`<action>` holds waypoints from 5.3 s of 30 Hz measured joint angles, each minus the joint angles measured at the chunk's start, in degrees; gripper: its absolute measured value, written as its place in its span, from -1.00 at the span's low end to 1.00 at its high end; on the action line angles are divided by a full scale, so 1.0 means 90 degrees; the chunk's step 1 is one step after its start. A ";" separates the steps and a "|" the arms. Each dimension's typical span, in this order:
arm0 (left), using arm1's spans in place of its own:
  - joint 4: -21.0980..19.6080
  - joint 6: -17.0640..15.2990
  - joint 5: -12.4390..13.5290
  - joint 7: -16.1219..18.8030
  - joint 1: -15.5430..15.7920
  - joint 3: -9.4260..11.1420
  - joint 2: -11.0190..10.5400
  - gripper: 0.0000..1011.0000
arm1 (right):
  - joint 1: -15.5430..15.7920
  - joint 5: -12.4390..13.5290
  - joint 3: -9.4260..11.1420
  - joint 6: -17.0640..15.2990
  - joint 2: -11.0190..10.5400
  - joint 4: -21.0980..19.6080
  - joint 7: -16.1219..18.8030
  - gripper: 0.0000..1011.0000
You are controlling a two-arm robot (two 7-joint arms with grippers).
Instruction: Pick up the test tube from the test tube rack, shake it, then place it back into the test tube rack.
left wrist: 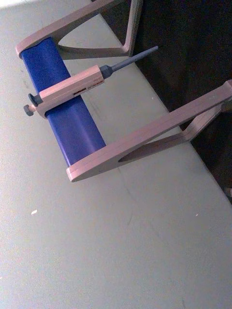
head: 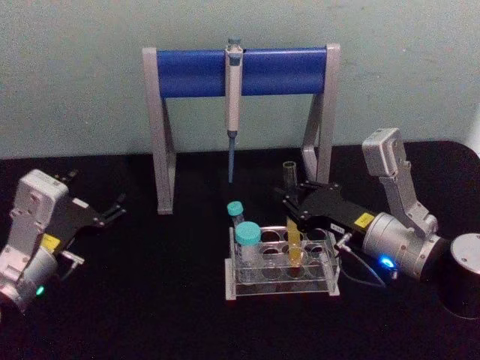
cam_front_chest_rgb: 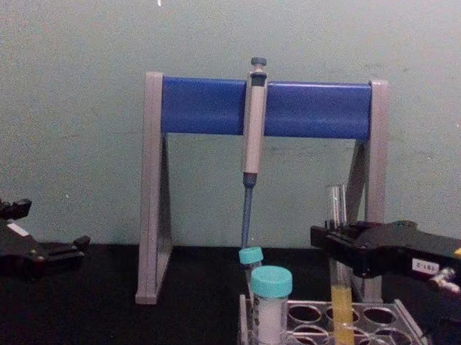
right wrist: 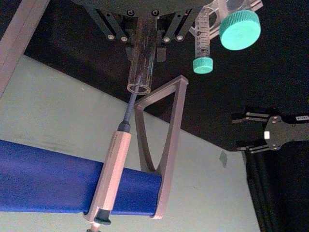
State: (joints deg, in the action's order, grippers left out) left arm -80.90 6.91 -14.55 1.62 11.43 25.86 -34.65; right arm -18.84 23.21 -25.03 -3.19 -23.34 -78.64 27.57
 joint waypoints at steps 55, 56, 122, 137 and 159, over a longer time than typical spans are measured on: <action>0.0000 0.0000 0.0000 0.0000 0.0000 0.0000 0.0000 0.98 | 0.0511 -0.0081 0.0692 0.1775 0.0263 -0.0809 0.0021 -0.53; 0.0000 0.0000 0.0000 0.0000 0.0000 0.0000 0.0000 0.98 | 0.0508 -0.0070 0.0682 0.1795 0.0265 -0.0805 0.0058 -0.53; 0.0000 0.0000 0.0000 0.0000 0.0000 0.0000 0.0000 0.98 | 0.0414 0.1225 0.0611 0.0591 -0.0266 -0.1068 0.0621 -0.53; 0.0000 0.0000 0.0000 0.0000 0.0000 0.0000 0.0000 0.98 | 0.0563 0.0717 0.0540 0.0411 -0.1066 -0.1611 0.0212 -0.53; 0.0000 0.0000 0.0000 0.0000 0.0000 0.0000 0.0000 0.98 | 0.0479 0.0210 0.0694 0.0892 -0.0162 -0.1170 -0.0245 -0.53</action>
State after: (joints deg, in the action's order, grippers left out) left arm -80.90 6.91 -14.55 1.62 11.43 25.86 -34.65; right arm -14.53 25.09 -18.78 4.84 -24.79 -89.17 25.37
